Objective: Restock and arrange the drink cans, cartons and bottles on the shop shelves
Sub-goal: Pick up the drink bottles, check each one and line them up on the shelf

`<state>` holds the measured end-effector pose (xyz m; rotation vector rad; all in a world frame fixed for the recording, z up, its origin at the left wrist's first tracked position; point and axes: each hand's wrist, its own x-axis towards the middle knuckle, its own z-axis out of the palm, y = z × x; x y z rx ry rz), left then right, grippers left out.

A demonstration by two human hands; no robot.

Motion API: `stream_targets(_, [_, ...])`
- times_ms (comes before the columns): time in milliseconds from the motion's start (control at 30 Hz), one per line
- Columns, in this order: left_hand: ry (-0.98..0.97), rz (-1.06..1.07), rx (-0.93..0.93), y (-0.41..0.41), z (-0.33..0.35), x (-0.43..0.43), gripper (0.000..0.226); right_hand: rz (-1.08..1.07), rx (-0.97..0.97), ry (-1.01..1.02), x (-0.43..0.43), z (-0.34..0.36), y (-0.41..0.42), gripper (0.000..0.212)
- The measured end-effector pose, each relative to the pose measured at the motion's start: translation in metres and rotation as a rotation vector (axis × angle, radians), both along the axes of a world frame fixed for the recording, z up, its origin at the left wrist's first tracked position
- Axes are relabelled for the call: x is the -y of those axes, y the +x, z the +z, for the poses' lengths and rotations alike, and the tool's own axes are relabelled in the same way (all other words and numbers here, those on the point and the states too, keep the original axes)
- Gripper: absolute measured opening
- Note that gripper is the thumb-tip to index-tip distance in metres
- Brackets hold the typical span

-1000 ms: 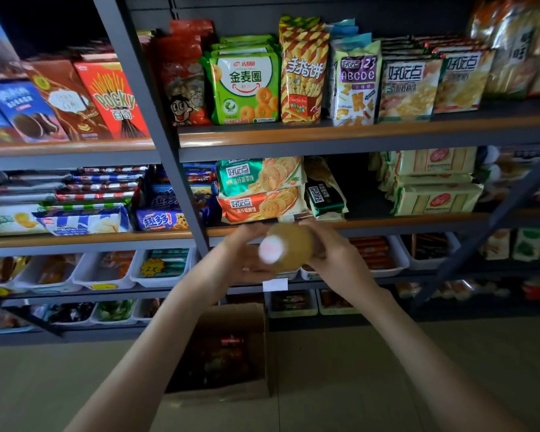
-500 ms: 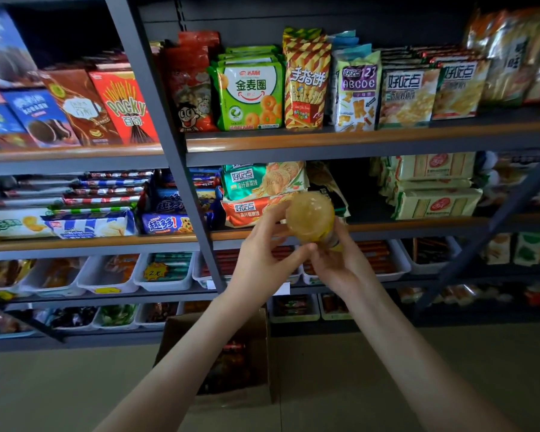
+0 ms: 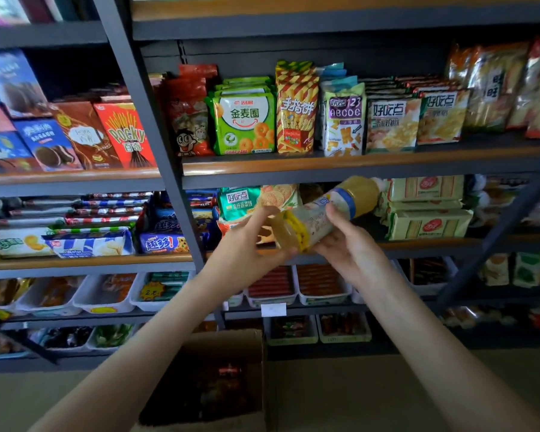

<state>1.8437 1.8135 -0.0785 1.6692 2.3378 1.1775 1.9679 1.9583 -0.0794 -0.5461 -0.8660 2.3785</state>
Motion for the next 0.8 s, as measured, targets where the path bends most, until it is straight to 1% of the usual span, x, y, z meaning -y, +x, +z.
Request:
stream_targets(67, [0.009,0.017,-0.073,-0.016,0.022,-0.003,0.047,-0.037,0.018,0.222,-0.018,0.021,0.003,0.031])
stream_targets(100, [0.025,0.042,-0.109,-0.024,0.035,-0.005,0.050,-0.063,0.007,0.332,-0.027,0.034,0.004,0.031])
stream_targets(167, [0.048,0.093,-0.169,-0.041,0.066,-0.010,0.056,-0.116,-0.029,0.566,-0.043,0.069,0.004,0.040])
stream_targets(200, [0.063,0.114,-0.199,-0.049,0.082,-0.013,0.055,-0.153,-0.040,0.701,-0.050,0.089,0.002,0.049])
stream_targets(233, [0.090,0.137,-0.244,-0.057,0.097,-0.017,0.053,-0.198,-0.048,0.845,-0.057,0.108,-0.001,0.052])
stream_targets(300, [0.160,0.182,-0.357,-0.072,0.128,-0.025,0.055,-0.300,-0.087,1.088,-0.070,0.146,-0.014,0.048])
stream_targets(333, [0.190,0.203,-0.407,-0.079,0.144,-0.030,0.054,-0.350,-0.120,1.160,-0.075,0.164,-0.022,0.047])
stream_targets(433, [0.251,0.270,-0.524,-0.096,0.190,-0.043,0.054,-0.503,-0.181,1.356,-0.080,0.216,-0.052,0.046])
stream_targets(467, [0.270,0.287,-0.557,-0.102,0.204,-0.048,0.055,-0.534,-0.193,1.409,-0.083,0.228,-0.065,0.042])
stream_targets(533, [0.295,0.299,-0.639,-0.119,0.228,-0.059,0.051,-0.565,-0.194,1.442,-0.090,0.247,-0.091,0.033])
stream_targets(600, [0.307,0.309,-0.729,-0.141,0.248,-0.072,0.049,-0.590,-0.140,1.477,-0.097,0.260,-0.115,0.035])
stream_targets(700, [0.320,0.346,-0.772,-0.174,0.273,-0.091,0.051,-0.550,-0.039,1.566,-0.107,0.275,-0.147,0.049])
stream_targets(800, [0.313,0.378,-0.832,-0.205,0.295,-0.110,0.057,-0.523,0.118,1.652,-0.121,0.293,-0.181,0.051])
